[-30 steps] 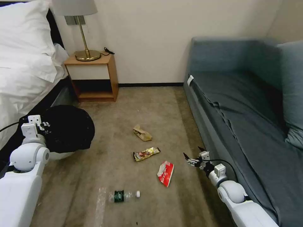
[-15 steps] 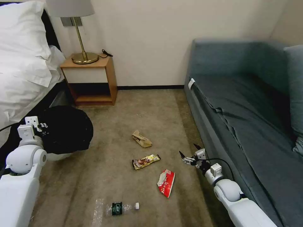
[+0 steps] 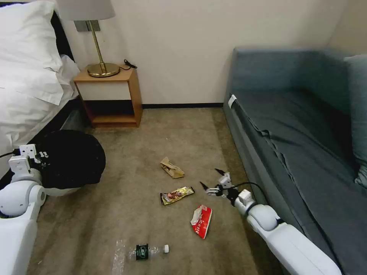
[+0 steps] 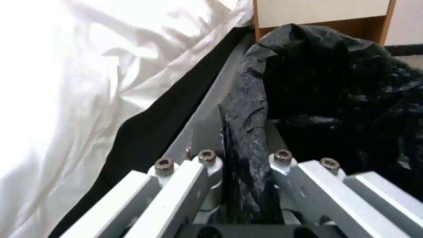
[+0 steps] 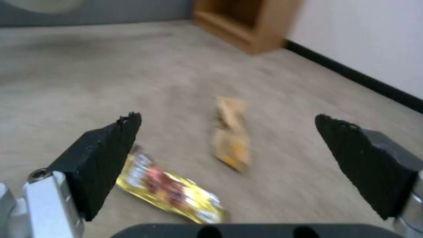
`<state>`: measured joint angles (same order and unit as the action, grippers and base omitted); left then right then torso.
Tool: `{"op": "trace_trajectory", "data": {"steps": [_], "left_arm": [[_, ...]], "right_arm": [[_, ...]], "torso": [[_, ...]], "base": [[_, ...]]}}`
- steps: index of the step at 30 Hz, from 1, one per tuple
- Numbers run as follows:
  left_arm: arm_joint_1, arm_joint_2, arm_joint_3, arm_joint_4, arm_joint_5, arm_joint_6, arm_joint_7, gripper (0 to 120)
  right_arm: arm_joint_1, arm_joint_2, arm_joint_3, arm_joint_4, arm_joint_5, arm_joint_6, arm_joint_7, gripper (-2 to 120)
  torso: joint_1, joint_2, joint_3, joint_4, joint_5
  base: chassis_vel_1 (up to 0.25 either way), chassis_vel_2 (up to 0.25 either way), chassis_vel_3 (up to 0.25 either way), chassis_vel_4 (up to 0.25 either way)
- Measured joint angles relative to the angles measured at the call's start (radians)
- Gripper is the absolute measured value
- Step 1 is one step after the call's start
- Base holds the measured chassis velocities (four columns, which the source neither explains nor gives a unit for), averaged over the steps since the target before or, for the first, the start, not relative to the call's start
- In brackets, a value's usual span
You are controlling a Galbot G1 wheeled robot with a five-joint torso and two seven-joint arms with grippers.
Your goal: Pick up the trash bin, then pick up the garbage on the floor and place it into the trash bin.
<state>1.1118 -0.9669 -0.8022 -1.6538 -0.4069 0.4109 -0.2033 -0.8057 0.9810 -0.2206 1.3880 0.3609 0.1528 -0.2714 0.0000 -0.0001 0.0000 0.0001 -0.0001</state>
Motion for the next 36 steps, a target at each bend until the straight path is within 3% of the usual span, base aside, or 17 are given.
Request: {"op": "trace_trajectory", "data": {"steps": [5, 9, 18, 32, 35, 36], "left_arm": [[0.017, -0.012, 0.019, -0.027, 0.0, 0.0, -0.001, 7], [0.031, -0.026, 0.019, -0.036, 0.01, 0.0, -0.004, 7], [0.066, -0.035, -0.004, -0.056, 0.039, -0.017, 0.005, 7], [0.106, -0.05, -0.02, -0.145, 0.047, -0.012, 0.005, 7], [0.109, -0.062, -0.024, -0.146, 0.055, -0.015, 0.007, 7], [0.112, -0.071, -0.026, -0.146, 0.061, -0.018, 0.01, 7]], "right_arm": [[0.139, -0.013, -0.18, 0.001, 0.056, -0.065, -0.106, 100], [0.202, -0.011, -0.297, -0.035, 0.059, -0.067, -0.158, 100], [0.258, 0.011, -0.504, -0.092, 0.041, -0.098, -0.314, 100], [0.268, 0.093, -0.648, -0.101, 0.052, -0.16, -0.351, 100], [0.268, 0.133, -0.662, -0.113, 0.058, -0.158, -0.341, 100], [0.264, 0.179, -0.666, -0.144, 0.059, -0.142, -0.327, 100]], "torso": [[0.0, 0.0, 0.0, 0.0, -0.0001], [0.0, 0.0, 0.0, -0.0001, -0.0001], [0.0, 0.0, 0.0, 0.0, 0.0], [0.0, 0.0, 0.0, -0.0003, -0.0002], [0.0, 0.0, 0.0, -0.0003, -0.0001], [0.0, 0.0, 0.0, -0.0001, 0.0]], "base": [[0.0, 0.0, 0.0, 0.0], [0.0, 0.0, 0.0, 0.0], [0.0, 0.0, 0.0, 0.0], [0.0, 0.0, 0.0, 0.0], [0.0, 0.0, 0.0, 0.0], [0.0, 0.0, 0.0, 0.0]]}}
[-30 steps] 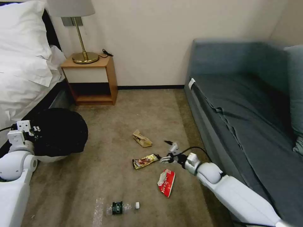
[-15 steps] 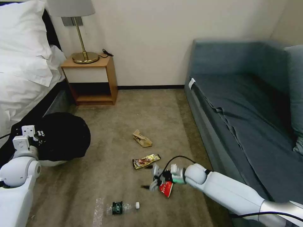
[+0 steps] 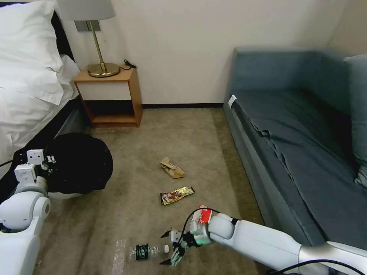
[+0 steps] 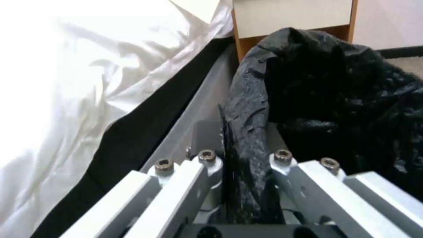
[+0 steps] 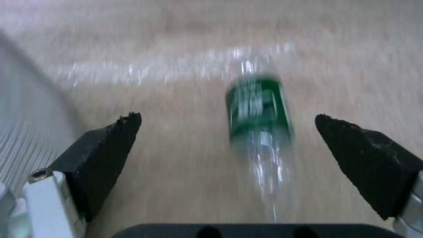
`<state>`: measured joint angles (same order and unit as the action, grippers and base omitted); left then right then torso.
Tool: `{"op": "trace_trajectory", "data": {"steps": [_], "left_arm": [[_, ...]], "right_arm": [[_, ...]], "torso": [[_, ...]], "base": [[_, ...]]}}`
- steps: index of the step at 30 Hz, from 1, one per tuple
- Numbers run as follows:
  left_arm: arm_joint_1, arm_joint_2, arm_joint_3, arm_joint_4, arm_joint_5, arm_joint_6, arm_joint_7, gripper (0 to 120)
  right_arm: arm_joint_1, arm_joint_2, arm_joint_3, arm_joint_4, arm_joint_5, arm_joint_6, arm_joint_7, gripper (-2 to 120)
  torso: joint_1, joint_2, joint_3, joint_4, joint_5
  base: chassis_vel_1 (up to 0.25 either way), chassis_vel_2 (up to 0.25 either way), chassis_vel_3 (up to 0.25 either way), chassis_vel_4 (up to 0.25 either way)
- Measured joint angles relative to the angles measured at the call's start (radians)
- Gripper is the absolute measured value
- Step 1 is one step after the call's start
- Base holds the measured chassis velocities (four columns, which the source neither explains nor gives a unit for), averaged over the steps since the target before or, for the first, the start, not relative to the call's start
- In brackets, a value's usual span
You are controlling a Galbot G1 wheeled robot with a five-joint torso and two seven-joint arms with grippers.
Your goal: Pick up the trash bin, then pick up the garbage on the floor and place it into the trash bin.
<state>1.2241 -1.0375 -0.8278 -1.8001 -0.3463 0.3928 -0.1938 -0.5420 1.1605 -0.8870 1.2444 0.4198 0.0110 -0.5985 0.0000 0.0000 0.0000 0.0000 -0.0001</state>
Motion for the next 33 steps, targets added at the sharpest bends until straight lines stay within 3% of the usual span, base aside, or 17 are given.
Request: {"op": "trace_trajectory", "data": {"steps": [3, 9, 28, 31, 33], "left_arm": [[0.005, -0.011, 0.0, -0.006, 0.005, -0.001, 0.001, 7], [0.02, -0.018, -0.001, -0.032, 0.006, -0.002, 0.001, 7], [0.059, -0.049, -0.012, -0.072, 0.015, -0.01, 0.006, 7], [0.065, -0.048, -0.016, -0.074, 0.016, -0.012, 0.009, 7], [0.069, -0.04, -0.024, -0.081, 0.014, -0.013, 0.01, 7]], "right_arm": [[-0.008, 0.067, -0.003, -0.053, 0.0, 0.028, 0.026, 100], [-0.023, 0.131, 0.003, -0.159, -0.016, 0.068, 0.036, 100], [-0.052, 0.228, 0.013, -0.375, -0.074, 0.148, 0.052, 99], [-0.055, 0.23, 0.015, -0.382, -0.074, 0.15, 0.05, 90], [-0.058, 0.23, 0.017, -0.381, -0.072, 0.152, 0.038, 77]], "torso": [[0.0, 0.0, 0.0, 0.0003, 0.0], [0.0, 0.0, 0.0, -0.0001, -0.0001], [0.0, 0.0, 0.0, 0.0, 0.0], [0.0, 0.0, 0.0, 0.0, 0.0], [0.0, 0.0, 0.0, 0.0, 0.0001]], "base": [[0.0, 0.0, 0.0, 0.0], [0.0, 0.0, 0.0, 0.0], [0.0, 0.0, 0.0, 0.0], [0.0, 0.0, 0.0, 0.0], [0.0, 0.0, 0.0, 0.0]]}}
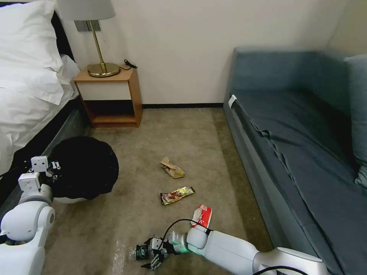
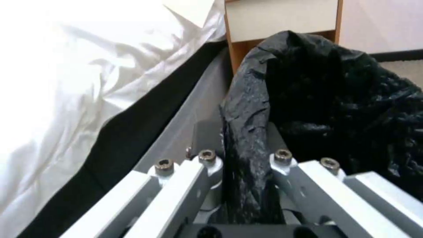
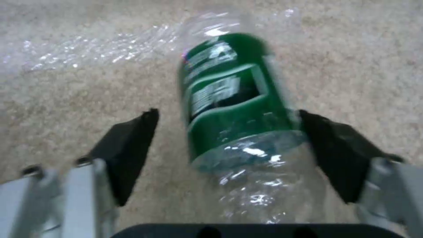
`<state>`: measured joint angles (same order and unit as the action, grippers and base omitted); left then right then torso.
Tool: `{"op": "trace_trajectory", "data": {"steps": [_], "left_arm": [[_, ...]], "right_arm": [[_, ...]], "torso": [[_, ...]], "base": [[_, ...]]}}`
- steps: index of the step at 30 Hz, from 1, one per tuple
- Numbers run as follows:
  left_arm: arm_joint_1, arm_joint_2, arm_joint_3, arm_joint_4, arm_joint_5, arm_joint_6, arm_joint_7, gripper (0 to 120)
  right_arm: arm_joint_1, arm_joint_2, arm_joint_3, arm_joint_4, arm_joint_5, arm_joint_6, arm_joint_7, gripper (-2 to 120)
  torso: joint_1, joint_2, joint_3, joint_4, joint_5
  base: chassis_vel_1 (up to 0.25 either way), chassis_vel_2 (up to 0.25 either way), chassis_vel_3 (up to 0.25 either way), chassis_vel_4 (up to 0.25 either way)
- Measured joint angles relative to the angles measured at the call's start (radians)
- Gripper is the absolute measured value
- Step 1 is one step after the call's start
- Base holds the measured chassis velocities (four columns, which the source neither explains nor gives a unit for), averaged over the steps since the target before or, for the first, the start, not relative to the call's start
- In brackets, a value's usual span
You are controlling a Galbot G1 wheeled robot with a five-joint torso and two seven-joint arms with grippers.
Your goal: Pick up the trash bin, then pick up the garbage on the floor and place it into the trash bin.
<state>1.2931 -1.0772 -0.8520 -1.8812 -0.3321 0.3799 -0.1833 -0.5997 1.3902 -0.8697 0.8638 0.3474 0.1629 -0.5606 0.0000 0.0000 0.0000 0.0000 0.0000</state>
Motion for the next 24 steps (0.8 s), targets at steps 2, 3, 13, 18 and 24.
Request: {"op": "trace_trajectory", "data": {"steps": [2, 3, 13, 18, 24], "left_arm": [[0.001, 0.002, -0.002, -0.003, -0.002, 0.0, 0.0, 7], [0.002, 0.002, -0.003, -0.005, -0.002, -0.001, 0.0, 7], [0.017, -0.001, -0.01, -0.012, -0.003, -0.009, 0.005, 7], [0.019, 0.008, -0.011, -0.014, -0.006, -0.01, 0.006, 7], [0.024, 0.037, -0.018, -0.016, -0.025, -0.01, 0.016, 7]], "right_arm": [[0.0, 0.0, 0.001, 0.001, 0.005, 0.001, -0.003, 74], [-0.001, 0.001, 0.003, 0.002, 0.011, 0.002, -0.005, 69], [-0.001, -0.001, 0.013, 0.012, 0.019, 0.023, 0.009, 32], [-0.003, -0.005, 0.026, 0.021, 0.014, 0.028, 0.013, 22], [0.006, -0.011, 0.08, 0.045, 0.006, 0.045, 0.028, 16]], "torso": [[0.0, 0.0, 0.0, -0.0001, 0.0], [0.0, 0.0, 0.0, -0.0001, 0.0], [0.0, 0.0, 0.0, 0.0, 0.0], [0.0, 0.0, 0.0, 0.0, -0.0001], [0.0, 0.0, 0.0, 0.0, 0.0]], "base": [[0.0, 0.0, 0.0, 0.0], [0.0, 0.0, 0.0, 0.0], [0.0, 0.0, 0.0, 0.0], [0.0, 0.0, 0.0, 0.0], [0.0, 0.0, 0.0, 0.0]]}}
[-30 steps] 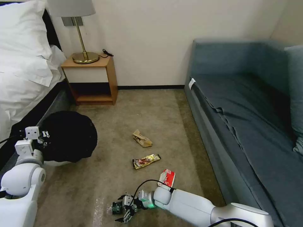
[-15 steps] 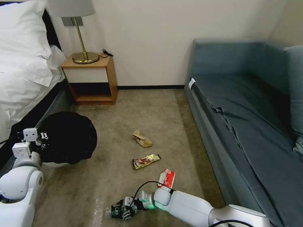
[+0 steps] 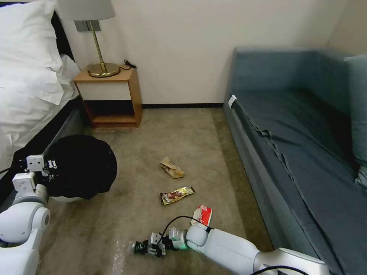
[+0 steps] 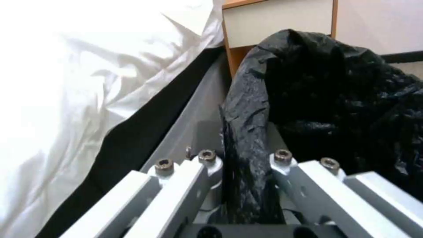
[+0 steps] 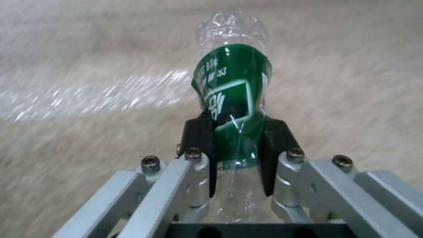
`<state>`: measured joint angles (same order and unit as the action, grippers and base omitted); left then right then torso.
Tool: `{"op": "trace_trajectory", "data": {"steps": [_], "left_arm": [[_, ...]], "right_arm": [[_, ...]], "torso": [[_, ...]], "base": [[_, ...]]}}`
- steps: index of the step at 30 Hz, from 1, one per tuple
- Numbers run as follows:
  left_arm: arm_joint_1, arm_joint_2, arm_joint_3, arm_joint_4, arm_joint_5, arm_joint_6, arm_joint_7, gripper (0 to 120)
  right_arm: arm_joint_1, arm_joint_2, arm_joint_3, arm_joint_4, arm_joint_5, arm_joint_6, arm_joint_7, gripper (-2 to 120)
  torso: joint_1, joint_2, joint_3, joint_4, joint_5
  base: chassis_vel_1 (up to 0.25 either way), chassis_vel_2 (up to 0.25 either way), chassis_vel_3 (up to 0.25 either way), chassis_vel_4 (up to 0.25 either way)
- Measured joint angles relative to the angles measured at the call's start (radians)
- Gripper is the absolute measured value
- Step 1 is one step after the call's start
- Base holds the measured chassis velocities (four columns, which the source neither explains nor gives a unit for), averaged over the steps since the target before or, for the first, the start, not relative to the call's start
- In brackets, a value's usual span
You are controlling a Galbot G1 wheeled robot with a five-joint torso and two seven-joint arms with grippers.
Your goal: Pick up the trash bin, then pick up the garbage on the floor and place it into the trash bin.
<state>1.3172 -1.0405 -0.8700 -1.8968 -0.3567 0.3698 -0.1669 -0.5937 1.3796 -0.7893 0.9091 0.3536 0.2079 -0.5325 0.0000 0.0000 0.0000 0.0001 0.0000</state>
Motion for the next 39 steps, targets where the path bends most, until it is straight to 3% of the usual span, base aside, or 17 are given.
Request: {"op": "trace_trajectory", "data": {"steps": [7, 13, 21, 32, 39], "left_arm": [[0.012, 0.005, -0.007, 0.008, 0.002, -0.008, 0.041, 7], [0.003, 0.034, 0.007, 0.017, 0.009, -0.026, 0.068, 7], [-0.03, 0.052, 0.024, 0.043, -0.001, -0.042, 0.104, 7], [-0.047, 0.057, 0.056, 0.028, -0.014, -0.049, 0.105, 7], [-0.055, 0.061, 0.076, 0.004, -0.029, -0.046, 0.094, 7]], "right_arm": [[0.054, -0.029, 0.112, 0.065, -0.043, 0.026, -0.025, 16], [0.135, -0.069, 0.166, 0.114, -0.008, 0.02, -0.026, 16], [0.368, -0.126, 0.205, 0.128, 0.096, -0.014, -0.028, 16], [0.509, -0.127, 0.233, 0.154, 0.175, -0.051, -0.023, 16], [0.691, -0.11, 0.18, 0.324, 0.362, -0.164, 0.044, 16]], "torso": [[0.0, 0.0, 0.0, 0.0, -0.0001], [0.0, 0.0, 0.0, -0.0001, 0.0001], [0.0, 0.0, 0.0, -0.0001, 0.0], [0.0, 0.0, 0.0, -0.0001, 0.0001], [0.0, 0.0, 0.0, 0.0, -0.0001]], "base": [[0.0, 0.0, 0.0, 0.0], [0.0, 0.0, 0.0, 0.0], [0.0, 0.0, 0.0, 0.0], [0.0, 0.0, 0.0, 0.0], [0.0, 0.0, 0.0, 0.0]]}}
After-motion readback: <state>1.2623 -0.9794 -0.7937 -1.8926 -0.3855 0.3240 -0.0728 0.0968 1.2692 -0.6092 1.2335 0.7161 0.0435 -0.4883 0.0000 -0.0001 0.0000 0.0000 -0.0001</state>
